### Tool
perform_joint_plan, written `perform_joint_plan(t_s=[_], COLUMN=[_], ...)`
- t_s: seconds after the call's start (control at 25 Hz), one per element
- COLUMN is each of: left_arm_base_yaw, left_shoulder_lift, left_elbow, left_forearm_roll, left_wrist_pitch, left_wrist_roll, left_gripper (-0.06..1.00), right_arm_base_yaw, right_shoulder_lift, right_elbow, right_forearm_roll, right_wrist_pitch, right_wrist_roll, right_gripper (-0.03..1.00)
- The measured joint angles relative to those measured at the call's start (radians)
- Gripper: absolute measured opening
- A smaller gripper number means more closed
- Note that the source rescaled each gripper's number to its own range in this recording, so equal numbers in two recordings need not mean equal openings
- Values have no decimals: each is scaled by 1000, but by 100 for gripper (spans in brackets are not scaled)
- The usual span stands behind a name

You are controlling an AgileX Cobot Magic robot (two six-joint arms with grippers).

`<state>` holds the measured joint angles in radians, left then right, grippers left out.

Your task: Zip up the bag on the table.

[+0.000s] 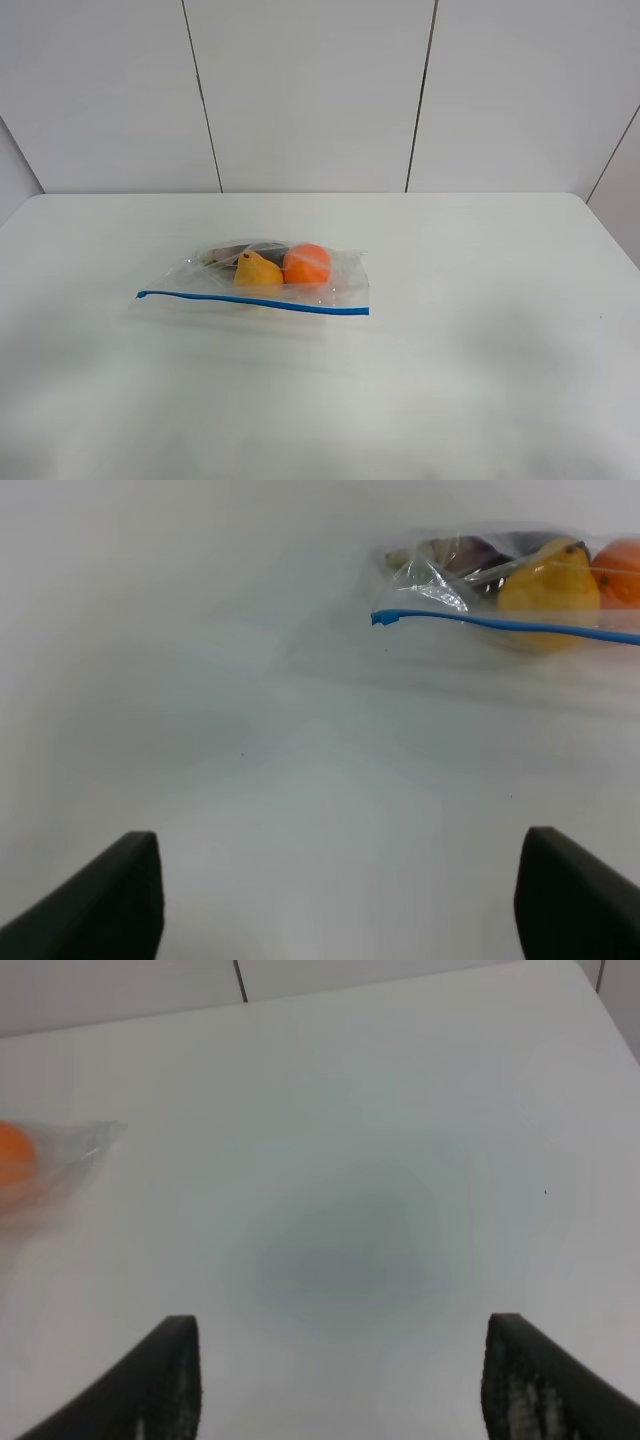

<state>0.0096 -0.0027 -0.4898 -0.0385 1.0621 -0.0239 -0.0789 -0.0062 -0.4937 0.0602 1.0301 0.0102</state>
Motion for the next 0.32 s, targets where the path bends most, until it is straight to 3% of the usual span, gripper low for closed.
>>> perform_joint_plan(t_s=[0.32], left_arm_base_yaw=[0], left_shoulder_lift=[0], left_elbow=[0], left_forearm_roll=[0], left_wrist_pitch=[0], left_wrist_roll=[0], left_gripper=[88], right_arm_base_yaw=[0], right_shoulder_lift=[0], right_elbow=[0], right_forearm_roll=[0], right_wrist_pitch=[0], right_wrist_roll=[0], right_gripper=[100])
